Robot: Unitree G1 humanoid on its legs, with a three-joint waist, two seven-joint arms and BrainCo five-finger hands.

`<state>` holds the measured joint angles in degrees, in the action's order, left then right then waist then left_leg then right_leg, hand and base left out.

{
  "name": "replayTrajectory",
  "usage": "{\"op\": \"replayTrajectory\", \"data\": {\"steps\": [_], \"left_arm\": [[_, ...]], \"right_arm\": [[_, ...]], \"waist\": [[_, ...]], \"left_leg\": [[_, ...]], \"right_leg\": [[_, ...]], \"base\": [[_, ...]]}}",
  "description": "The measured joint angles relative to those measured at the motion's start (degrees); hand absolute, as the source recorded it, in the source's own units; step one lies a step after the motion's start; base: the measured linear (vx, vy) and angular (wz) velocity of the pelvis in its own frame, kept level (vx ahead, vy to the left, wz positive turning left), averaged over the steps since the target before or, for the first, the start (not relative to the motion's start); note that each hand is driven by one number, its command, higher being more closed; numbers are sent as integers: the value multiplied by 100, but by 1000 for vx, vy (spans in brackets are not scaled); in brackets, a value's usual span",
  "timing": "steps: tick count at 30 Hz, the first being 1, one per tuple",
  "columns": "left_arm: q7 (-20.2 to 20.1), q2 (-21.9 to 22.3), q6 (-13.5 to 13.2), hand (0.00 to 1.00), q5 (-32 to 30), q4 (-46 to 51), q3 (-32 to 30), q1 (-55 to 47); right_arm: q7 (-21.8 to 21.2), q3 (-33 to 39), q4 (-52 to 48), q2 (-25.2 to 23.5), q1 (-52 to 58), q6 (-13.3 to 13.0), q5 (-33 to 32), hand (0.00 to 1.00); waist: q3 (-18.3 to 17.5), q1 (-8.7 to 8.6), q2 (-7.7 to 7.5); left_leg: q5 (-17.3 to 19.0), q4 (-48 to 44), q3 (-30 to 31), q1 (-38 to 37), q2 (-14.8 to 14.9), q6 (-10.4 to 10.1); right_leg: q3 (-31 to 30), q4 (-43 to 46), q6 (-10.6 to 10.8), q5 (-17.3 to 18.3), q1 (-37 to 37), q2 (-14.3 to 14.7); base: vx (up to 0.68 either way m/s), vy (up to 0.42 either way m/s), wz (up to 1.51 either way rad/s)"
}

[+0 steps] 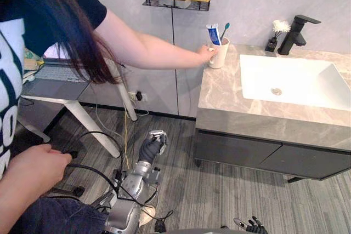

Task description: Organize washtable

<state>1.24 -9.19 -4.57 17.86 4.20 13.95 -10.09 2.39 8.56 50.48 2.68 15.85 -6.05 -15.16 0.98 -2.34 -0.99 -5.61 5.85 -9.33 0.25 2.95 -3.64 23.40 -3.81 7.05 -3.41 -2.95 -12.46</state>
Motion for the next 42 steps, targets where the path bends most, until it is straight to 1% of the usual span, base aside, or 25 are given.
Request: {"op": "replayTrajectory", "data": {"steps": [13, 20, 24, 27, 31, 34, 36, 37, 39, 40, 42], "left_arm": [[12, 6, 32, 100, -66, -29, -118, 3], [14, 6, 32, 100, -59, -27, -101, 32], [12, -9, 31, 100, 38, 0, 17, 334], [6, -90, 14, 100, 212, 101, 353, 931], [1, -56, -44, 100, 417, 518, 727, 1548], [18, -35, -98, 100, 462, 529, 1015, 2316], [36, 49, -162, 100, 463, 403, 1087, 2994], [48, 80, -175, 100, 463, 321, 1089, 3175], [174, 153, -222, 100, 457, 49, 1091, 3801], [202, 166, -221, 100, 450, 14, 1099, 3931], [279, 218, -226, 100, 398, -41, 1159, 4331]], "right_arm": [[0, -153, 44, -52, -204, 21, 3, 0], [1, -170, 44, -59, -215, 21, 3, 0], [2, -182, 47, -48, -215, 23, 4, 0], [-6, -245, 47, -42, -252, 23, 5, 0], [-33, -270, 40, -28, -261, 9, 4, 0], [-96, -284, -12, -7, -274, 13, 9, 0], [-137, -286, -105, -3, -312, 20, 12, 0], [-138, -286, -167, -1, -306, 26, 12, 0], [-139, -284, -474, 20, -329, 32, 12, 0], [-140, -284, -568, 21, -332, 30, 13, 0], [-143, -283, -878, 30, -346, 31, 13, 0]], "waist": [[-71, -7, -94], [-76, -10, -100], [-76, -1, -100], [-80, -10, -95], [-159, -57, -68], [-160, -91, -64], [-150, -201, -44], [-142, -219, -38], [-83, -342, 26], [-46, -348, 38], [150, -368, 93]], "left_leg": [[11, 1, -39, -45, 28, -14], [12, 2, -49, -54, 30, -14], [13, 2, -36, -46, 29, -14], [12, 2, -31, -18, 31, -15], [8, 0, -58, 166, 41, -14], [7, -2, -167, 247, 61, -14], [-8, -9, -205, 422, 76, -19], [-12, -13, -227, 463, 83, -15], [-48, -32, -282, 659, 89, 8], [-53, -34, -316, 694, 91, 12], [-60, -35, -397, 802, 91, 17]], "right_leg": [[-5, -142, -12, -12, -96, 52], [-12, -145, -19, -18, -100, 53], [1, -146, -19, -18, -100, 53], [1, -142, -19, -17, -76, 50], [-85, -56, 11, -29, 134, 41], [-186, 32, 28, -41, 311, 35], [-268, 75, 12, -61, 540, 34], [-295, 76, 1, -77, 601, 35], [-347, 77, -11, -137, 831, 31], [-366, 76, -13, -154, 887, 31], [-469, 74, -13, -199, 1055, 32]], "base": [[0, 0, 0], [0, 0, 0], [0, 0, 0], [0, 0, 0], [11, 14, -5], [13, 14, -15], [-11, 8, -14], [-13, 8, -16], [-9, 12, -14], [-5, 17, -21], [-12, 20, -20]]}}
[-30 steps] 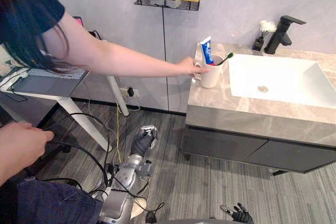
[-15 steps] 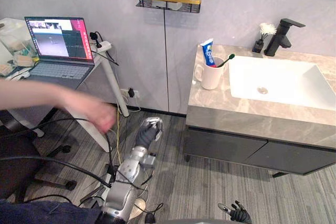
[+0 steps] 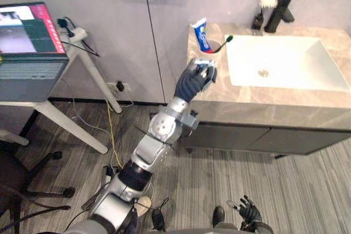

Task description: Organize washtable

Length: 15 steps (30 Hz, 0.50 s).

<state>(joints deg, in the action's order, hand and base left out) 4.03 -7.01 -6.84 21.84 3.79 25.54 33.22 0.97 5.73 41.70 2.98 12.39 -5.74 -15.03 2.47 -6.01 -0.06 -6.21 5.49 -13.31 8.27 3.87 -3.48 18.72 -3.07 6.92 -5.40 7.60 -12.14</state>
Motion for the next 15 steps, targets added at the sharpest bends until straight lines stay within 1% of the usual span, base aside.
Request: {"op": "replayTrajectory", "data": {"steps": [2, 3, 5, 8, 9, 10, 11, 13, 15], "left_arm": [[0, 2, -5, 100, 1, -138, 59, 235], [0, -8, -5, 100, 4, -305, 121, 378], [-3, -8, -1, 100, 18, -583, 138, 545], [18, -19, 31, 100, 29, -1174, 142, 1022], [21, -25, 33, 100, 29, -1253, 141, 1088], [51, -65, 36, 100, 26, -1462, 129, 1265], [118, -100, 43, 100, 20, -1689, 129, 1453], [155, -144, 84, 100, 5, -1913, 83, 1615], [253, -193, 156, 100, -1, -2051, -23, 1754]], "right_arm": [[-3, -1, -177, 0, -5, 1, 0, 0], [-6, -2, -296, -3, -10, 1, 0, 0], [-5, -1, -461, -9, -35, 1, 2, 0], [-5, -3, -745, -17, -69, -1, 3, 0], [-5, -4, -774, -18, -71, -1, 3, 0], [-4, -6, -885, -19, -87, -1, 3, 0], [0, -7, -994, -19, -86, -3, 3, 0], [5, -14, -1089, -20, -83, -1, 3, 0], [11, -16, -1257, -22, -68, -4, 3, 0]], "waist": [[127, -36, 31], [169, -92, 53], [193, -120, 57], [401, -184, 63], [402, -195, 66], [462, -255, 75], [563, -270, 73], [624, -270, 81], [765, -299, 130]], "left_leg": [[-1, -1, -38, 52, -3, 0], [-3, -2, -38, 108, -4, 2], [-3, -5, -105, 198, -11, 2], [-3, -7, -122, 259, -26, 2], [-3, -8, -130, 294, -25, 3], [-4, -8, -156, 357, -26, 4], [-4, -8, -203, 359, -29, 4], [-4, -8, -263, 395, -32, 4], [-3, -9, -317, 437, -31, 4]], "right_leg": [[-21, 0, -3, -15, 78, 0], [-25, -1, -3, -17, 132, 0], [-106, -3, -14, -37, 257, 3], [-151, -4, -18, -45, 340, 0], [-157, -4, -24, -51, 380, 0], [-182, -4, -33, -64, 462, 1], [-232, -4, -33, -78, 493, -1], [-324, -4, -34, -96, 585, -2], [-405, -5, -32, -112, 672, 1]], "base": [[0, 15, -8], [18, 12, -6], [33, 12, -11], [25, 14, -6], [21, 10, -6], [31, 11, -13], [32, 13, -17], [22, 11, -22], [24, 5, -19]]}}
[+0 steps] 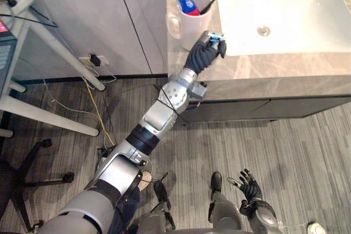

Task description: Organize washtable

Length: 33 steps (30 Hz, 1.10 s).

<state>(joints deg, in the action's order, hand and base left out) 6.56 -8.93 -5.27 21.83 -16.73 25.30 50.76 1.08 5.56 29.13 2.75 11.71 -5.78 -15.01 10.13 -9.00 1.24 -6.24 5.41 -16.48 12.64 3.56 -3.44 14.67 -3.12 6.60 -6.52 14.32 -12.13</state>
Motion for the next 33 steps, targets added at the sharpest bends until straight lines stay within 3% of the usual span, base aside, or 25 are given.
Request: {"op": "replayTrajectory", "data": {"steps": [8, 13, 24, 33], "left_arm": [[119, -88, 32, 100, -13, -396, -305, 121], [147, -303, 53, 100, -22, -762, -381, 714], [229, -740, 100, 100, -498, -1505, -596, 1604], [216, -1065, 151, 100, -920, -2167, -595, 2414]], "right_arm": [[21, -28, -390, -9, 26, -7, 182, 0], [23, -112, -604, -18, 110, -15, 210, 0], [5, -226, -878, -27, 253, -39, 208, 0], [-16, -369, -1258, -60, 498, -61, 203, 0]], "waist": [[197, -99, 67], [399, -106, 144], [659, -163, 273], [818, -144, 286]], "left_leg": [[4, -1, -78, 81, -12, 0], [4, -1, -121, 110, -26, 1], [3, -1, -252, 161, -31, 2], [-3, -3, -251, 272, -35, 9]], "right_leg": [[-115, 0, -3, -29, 154, -5], [-211, -4, 5, -86, 234, -10], [-390, -9, 7, -172, 399, 0], [-409, -7, 4, -195, 516, -1]], "base": [[11, 2, -7], [-16, 13, -8], [2, 5, -8], [0, 0, 0]]}}
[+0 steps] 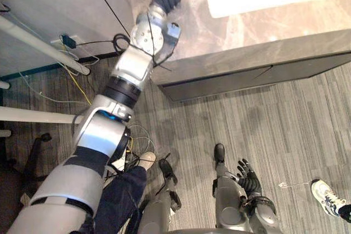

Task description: Organize washtable

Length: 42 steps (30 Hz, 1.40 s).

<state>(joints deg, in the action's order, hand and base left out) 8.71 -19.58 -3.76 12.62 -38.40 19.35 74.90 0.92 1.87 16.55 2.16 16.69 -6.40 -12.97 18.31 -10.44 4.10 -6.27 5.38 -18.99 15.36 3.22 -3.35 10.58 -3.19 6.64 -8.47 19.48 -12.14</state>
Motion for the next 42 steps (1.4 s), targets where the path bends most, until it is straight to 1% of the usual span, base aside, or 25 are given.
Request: {"op": "replayTrajectory", "data": {"steps": [2, 4, 5, 11, 13, 15, 18, 20, 22, 24, 29, 34, 37, 40, 42], "left_arm": [[4, -126, 31, 100, -124, -245, 0, 273], [14, -258, 57, 100, -205, -294, -1, 332], [14, -264, 71, 100, -206, -314, -1, 375], [31, -229, 65, 100, -151, -301, 0, 452], [48, -203, 69, 100, -138, -35, 33, 339], [49, -161, 58, 100, -140, 597, 133, -4], [41, -72, 40, 100, -138, 1178, 320, -452], [37, 6, 3, 100, -138, 1455, 367, -685], [29, 163, -12, 100, -134, 1713, 388, -893], [16, 227, -70, 100, -98, 1989, 511, -1110], [-4, 207, -212, 100, -82, 2611, 510, -1670], [-89, 125, -238, 100, 33, 2672, 427, -1995], [-105, 110, -234, 100, 147, 2654, 170, -2200], [-99, 3, -250, 100, 262, 2298, -108, -2234], [-88, -229, -258, 100, 263, 1961, -387, -2179]], "right_arm": [[-6, -42, -126, -3, 5, -9, -14, 0], [-8, -81, -223, -10, 27, -31, -42, 0], [-9, -93, -289, -11, 71, -94, -47, 0], [-1, -116, -516, -74, 188, -205, -65, 0], [-1, -148, -515, -77, 214, -205, -66, 0], [1, -142, -464, -95, 262, -206, -66, 0], [4, -118, -253, -115, 261, -206, -63, 0], [7, -52, -183, -115, 259, -210, -63, 0], [10, 59, -76, -112, 258, -213, -61, 0], [14, 173, 151, -112, 250, -210, -55, 0], [12, 308, 509, -108, 231, -209, -92, 0], [3, 351, 656, -103, 176, -212, -94, 0], [2, 399, 761, -102, 116, -205, -93, 0], [4, 398, 795, -100, 116, -201, -92, 0], [4, 396, 802, -101, 116, -194, -91, 0]], "waist": [[81, -1, -2], [93, -14, -3], [93, 11, -3], [94, 54, -6], [94, 66, -5], [94, 63, -5], [94, 68, -5], [93, 89, -4], [91, 157, -1], [87, 176, 3], [63, 194, 33], [24, 193, 31], [-43, 192, 44], [-145, 190, 40], [-188, 183, 37]], "left_leg": [[0, 0, -4, 1, 0, 0], [0, 0, -25, 5, 5, 0], [1, 0, -32, 14, 8, 0], [1, -1, -29, 70, 55, -1], [1, -1, -28, 69, 58, -1], [2, -1, -9, 53, 61, -1], [2, -1, 14, 5, 56, -1], [2, -1, 39, 4, 44, -1], [1, -1, 84, -1, 37, 0], [1, -59, 185, 1, 12, 1], [0, -82, 317, 3, -20, 1], [-6, -89, 325, 5, -34, 9], [-5, -95, 324, 16, -30, 9], [-5, -102, 324, 28, -28, 9], [-5, -123, 320, 39, -24, 9]], "right_leg": [[-5, 1, -2, -3, 2, -1], [-20, 0, -2, -3, 16, 2], [-28, 0, -2, -3, 28, 4], [4, 6, -2, -3, 63, 1], [10, 6, -2, -2, 55, 3], [30, 6, -2, -2, 26, 5], [45, 5, -3, -1, -30, 0], [55, 5, -2, 0, -35, -9], [86, 4, -1, 1, -64, -9], [198, -11, -2, 7, -156, -12], [329, -11, 5, 23, -230, -45], [333, -10, 7, 21, -233, -58], [321, -10, 7, 21, -219, -54], [308, -10, 6, 21, -209, -53], [297, -10, 6, 20, -202, -53]], "base": [[0, 0, 0], [26, -1, -4], [35, -4, -3], [14, -5, 2], [0, 0, 0], [13, 1, 4], [3, 1, 1], [-5, 4, 2], [-10, 10, 8], [-4, 13, 19], [-2, 9, 13], [1, 3, 1], [0, 0, 0], [0, 0, 0], [0, 0, 0]]}}
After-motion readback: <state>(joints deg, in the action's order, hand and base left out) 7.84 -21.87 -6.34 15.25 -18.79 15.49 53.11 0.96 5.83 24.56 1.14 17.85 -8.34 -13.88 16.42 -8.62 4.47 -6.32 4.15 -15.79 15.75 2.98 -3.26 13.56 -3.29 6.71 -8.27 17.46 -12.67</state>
